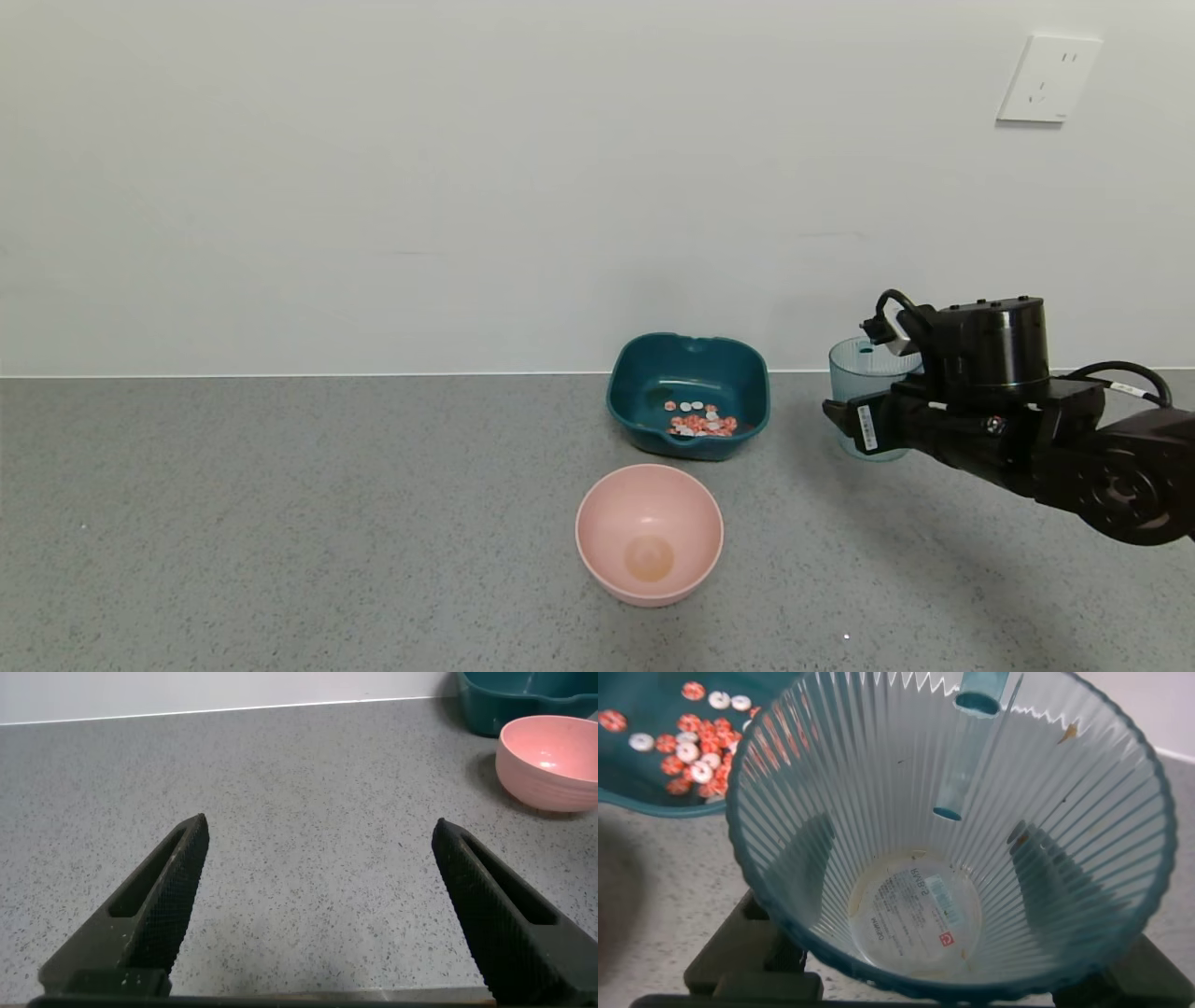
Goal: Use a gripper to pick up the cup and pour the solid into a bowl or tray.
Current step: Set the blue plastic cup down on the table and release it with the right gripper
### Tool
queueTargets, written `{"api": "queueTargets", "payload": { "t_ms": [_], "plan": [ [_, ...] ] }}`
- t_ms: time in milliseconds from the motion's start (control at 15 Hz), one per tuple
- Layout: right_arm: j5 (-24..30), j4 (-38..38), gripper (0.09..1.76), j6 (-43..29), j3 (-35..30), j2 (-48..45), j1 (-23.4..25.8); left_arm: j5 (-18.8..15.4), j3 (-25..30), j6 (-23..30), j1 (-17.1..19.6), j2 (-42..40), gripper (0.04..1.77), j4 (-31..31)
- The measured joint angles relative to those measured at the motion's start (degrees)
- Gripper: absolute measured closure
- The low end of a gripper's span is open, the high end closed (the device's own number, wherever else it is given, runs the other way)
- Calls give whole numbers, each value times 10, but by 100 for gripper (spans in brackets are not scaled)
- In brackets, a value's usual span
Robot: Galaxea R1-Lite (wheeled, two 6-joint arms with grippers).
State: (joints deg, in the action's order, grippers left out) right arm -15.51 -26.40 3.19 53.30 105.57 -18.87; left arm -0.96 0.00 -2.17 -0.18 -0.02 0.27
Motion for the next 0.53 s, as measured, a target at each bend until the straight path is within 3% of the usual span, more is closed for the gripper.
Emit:
{"api": "queueTargets", "payload": {
  "t_ms": [200, 533],
  "plan": [
    [13, -36, 48, -41, -28, -16, -1, 0, 0, 0, 0, 0, 9, 0],
    [12, -221, 48, -49, -101, 0, -2, 0, 0, 0, 0, 0, 9, 0]
  ]
}}
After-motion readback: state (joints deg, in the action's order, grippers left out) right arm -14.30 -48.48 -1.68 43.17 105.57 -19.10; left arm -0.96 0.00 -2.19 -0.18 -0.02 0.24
